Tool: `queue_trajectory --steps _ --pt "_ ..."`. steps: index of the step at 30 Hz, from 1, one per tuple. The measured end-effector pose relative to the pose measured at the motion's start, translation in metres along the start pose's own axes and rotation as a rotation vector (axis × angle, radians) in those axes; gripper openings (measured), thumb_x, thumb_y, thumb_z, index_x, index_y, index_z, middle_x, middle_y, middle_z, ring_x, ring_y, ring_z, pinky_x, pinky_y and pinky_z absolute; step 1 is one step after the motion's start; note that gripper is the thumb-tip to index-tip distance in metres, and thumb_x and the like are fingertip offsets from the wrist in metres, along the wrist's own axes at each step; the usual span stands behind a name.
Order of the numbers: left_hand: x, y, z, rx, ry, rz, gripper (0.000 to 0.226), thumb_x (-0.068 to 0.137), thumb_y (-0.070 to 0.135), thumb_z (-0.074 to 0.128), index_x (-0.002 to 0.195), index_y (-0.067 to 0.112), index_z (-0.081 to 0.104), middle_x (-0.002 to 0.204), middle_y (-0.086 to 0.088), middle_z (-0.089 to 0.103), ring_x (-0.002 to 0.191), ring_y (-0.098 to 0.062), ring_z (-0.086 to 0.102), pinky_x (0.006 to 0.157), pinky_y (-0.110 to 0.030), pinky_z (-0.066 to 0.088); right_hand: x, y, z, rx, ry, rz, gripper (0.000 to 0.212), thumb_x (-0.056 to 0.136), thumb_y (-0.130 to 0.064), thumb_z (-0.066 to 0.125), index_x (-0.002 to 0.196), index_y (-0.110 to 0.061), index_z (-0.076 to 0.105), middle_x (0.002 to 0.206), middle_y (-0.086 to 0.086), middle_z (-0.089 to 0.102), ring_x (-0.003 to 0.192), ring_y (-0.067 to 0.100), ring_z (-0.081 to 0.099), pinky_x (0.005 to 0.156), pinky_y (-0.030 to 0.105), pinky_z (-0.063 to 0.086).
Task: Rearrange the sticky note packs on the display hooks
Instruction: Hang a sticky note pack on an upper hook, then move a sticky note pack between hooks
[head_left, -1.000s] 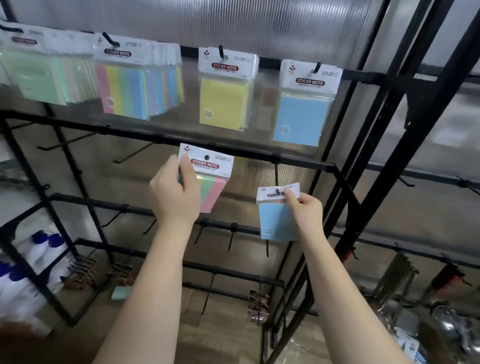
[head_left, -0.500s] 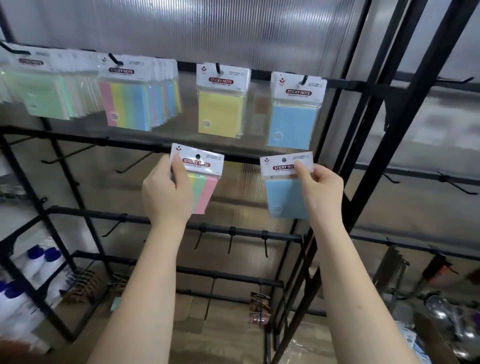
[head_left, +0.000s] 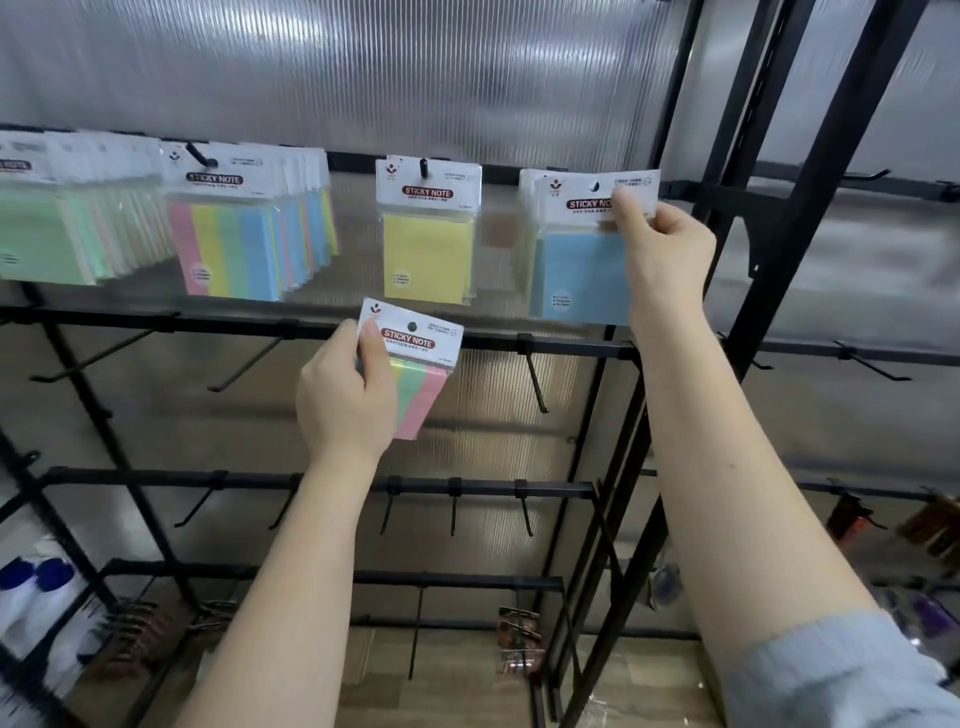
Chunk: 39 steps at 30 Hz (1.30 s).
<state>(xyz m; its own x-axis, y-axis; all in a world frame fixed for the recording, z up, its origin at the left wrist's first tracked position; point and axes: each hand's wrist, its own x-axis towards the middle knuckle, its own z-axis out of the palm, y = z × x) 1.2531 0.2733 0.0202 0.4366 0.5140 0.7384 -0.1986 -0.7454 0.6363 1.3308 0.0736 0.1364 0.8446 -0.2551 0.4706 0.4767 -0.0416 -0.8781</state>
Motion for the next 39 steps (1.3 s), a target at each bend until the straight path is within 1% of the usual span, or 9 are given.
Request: queue_trajectory --steps 5,14,17,20,23,27,31,36,39 --pt "0.004 0.000 0.003 -0.052 -0.023 0.026 0.038 0.095 0.035 0.031 0.062 0.015 0.033 0.057 0.001 0.048 0.051 -0.016 0.044 0.045 -0.029 0.026 0.007 0.003 0.005 0.017 0.076 0.038 0.028 0.088 -0.032 0.065 0.068 -0.013 0.060 0.070 0.002 0.056 0.065 0.012 0.047 0.058 0.022 0.037" --pt "0.005 0.001 0.002 -0.071 0.001 0.035 0.037 0.095 0.034 0.033 0.060 0.027 0.025 0.055 0.013 0.042 0.050 -0.004 0.045 0.043 -0.014 0.026 0.014 0.011 0.015 -0.031 0.131 0.081 0.029 0.084 -0.027 0.067 0.060 -0.016 0.055 0.053 -0.009 0.045 0.048 0.004 0.035 0.048 0.016 0.031" --pt "0.002 0.001 0.001 -0.093 -0.006 -0.010 0.039 0.095 0.038 0.031 0.064 0.016 0.037 0.059 0.012 0.049 0.053 -0.006 0.049 0.044 -0.018 0.027 0.015 0.012 0.017 0.029 0.161 0.107 0.012 0.082 -0.027 0.070 0.084 -0.016 0.067 0.073 -0.011 0.063 0.062 0.001 0.054 0.059 0.015 0.042" --pt "-0.001 0.003 0.000 -0.116 0.009 -0.034 0.044 0.095 0.041 0.030 0.071 0.007 0.046 0.063 0.015 0.052 0.057 -0.001 0.053 0.044 -0.012 0.029 0.016 0.013 0.018 0.048 0.186 0.118 0.027 0.080 -0.025 0.072 0.105 -0.014 0.064 0.094 -0.007 0.066 0.080 0.004 0.060 0.069 0.015 0.046" --pt "-0.008 0.009 -0.003 -0.136 0.035 -0.044 0.039 0.096 0.041 0.031 0.066 0.018 0.043 0.061 0.017 0.050 0.061 0.010 0.053 0.045 -0.006 0.032 0.011 0.019 0.017 0.052 0.176 0.124 0.029 0.081 -0.022 0.073 0.105 -0.020 0.057 0.102 -0.006 0.062 0.095 0.009 0.060 0.083 0.020 0.048" --pt "-0.025 0.014 -0.010 -0.164 0.130 -0.057 0.034 0.098 0.031 0.036 0.064 0.031 0.038 0.056 0.017 0.046 0.058 0.012 0.050 0.049 -0.004 0.031 -0.005 0.031 0.010 0.054 0.141 0.142 0.035 0.083 -0.020 0.071 0.114 -0.018 0.055 0.106 -0.006 0.058 0.097 0.007 0.056 0.082 0.018 0.047" --pt "-0.043 0.014 -0.017 -0.173 0.190 -0.183 0.042 0.097 0.037 0.035 0.068 0.009 0.048 0.056 0.013 0.049 0.054 0.005 0.048 0.047 -0.009 0.031 -0.031 0.044 0.001 0.020 0.085 0.185 0.042 0.085 -0.020 0.068 0.123 -0.014 0.052 0.117 -0.003 0.056 0.106 0.009 0.054 0.091 0.021 0.044" --pt "-0.049 0.016 -0.034 -0.192 0.205 -0.202 0.045 0.096 0.038 0.035 0.076 0.003 0.055 0.060 0.013 0.053 0.056 0.006 0.050 0.050 -0.011 0.033 -0.061 0.055 -0.007 0.061 0.023 0.334 0.049 0.087 -0.016 0.066 0.132 -0.014 0.048 0.128 -0.002 0.053 0.111 0.008 0.050 0.087 0.018 0.035" --pt "-0.047 0.011 -0.049 -0.193 0.200 -0.223 0.046 0.095 0.040 0.034 0.076 0.002 0.053 0.061 0.009 0.053 0.058 -0.005 0.049 0.055 -0.027 0.039 -0.080 0.058 -0.008 0.066 -0.010 0.400 0.049 0.087 -0.014 0.064 0.134 -0.014 0.049 0.131 -0.002 0.053 0.118 0.011 0.050 0.089 0.019 0.036"
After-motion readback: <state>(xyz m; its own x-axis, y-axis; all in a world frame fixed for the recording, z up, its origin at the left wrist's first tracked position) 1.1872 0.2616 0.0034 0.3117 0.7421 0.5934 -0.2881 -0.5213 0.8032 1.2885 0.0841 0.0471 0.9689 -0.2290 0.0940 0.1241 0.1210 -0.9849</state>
